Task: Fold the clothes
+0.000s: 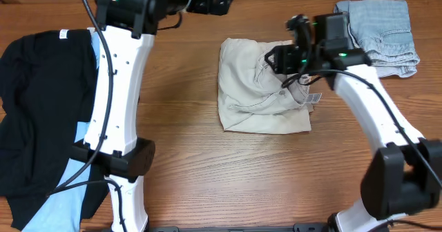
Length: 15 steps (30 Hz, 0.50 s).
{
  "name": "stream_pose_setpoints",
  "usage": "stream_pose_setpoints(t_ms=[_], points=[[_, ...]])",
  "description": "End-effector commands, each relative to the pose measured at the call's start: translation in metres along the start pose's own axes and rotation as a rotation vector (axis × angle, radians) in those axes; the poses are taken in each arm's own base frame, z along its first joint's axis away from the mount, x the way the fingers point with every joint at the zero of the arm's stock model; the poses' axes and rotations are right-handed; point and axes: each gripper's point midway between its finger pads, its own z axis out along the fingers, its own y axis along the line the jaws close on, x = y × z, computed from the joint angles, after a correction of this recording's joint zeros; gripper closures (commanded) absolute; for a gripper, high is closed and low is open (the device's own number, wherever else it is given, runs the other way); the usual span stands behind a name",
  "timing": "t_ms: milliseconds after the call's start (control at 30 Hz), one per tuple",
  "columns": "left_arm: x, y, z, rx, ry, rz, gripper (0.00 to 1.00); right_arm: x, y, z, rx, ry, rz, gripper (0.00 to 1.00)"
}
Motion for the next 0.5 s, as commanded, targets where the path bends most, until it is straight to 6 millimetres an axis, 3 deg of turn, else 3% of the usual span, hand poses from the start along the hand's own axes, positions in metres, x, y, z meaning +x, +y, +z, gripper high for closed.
stream_pose_setpoints(t_ms=[0,133,333,467], points=[[0.015,0.025,0.012,-0.075,0.065,-0.010,0.00,0.010,-0.016,0.020,0.055,0.039,0.008,0.37],[0.025,0.041,0.012,-0.156,0.104,-0.005,0.00,0.022,-0.014,0.035,0.018,0.083,0.021,0.43],[0.030,0.044,0.013,-0.167,0.127,-0.004,0.00,0.019,-0.005,0.036,-0.041,0.074,0.017,0.69],[0.034,0.046,0.016,-0.170,0.143,-0.009,0.00,0.021,-0.002,0.036,-0.055,0.082,0.021,0.74]])
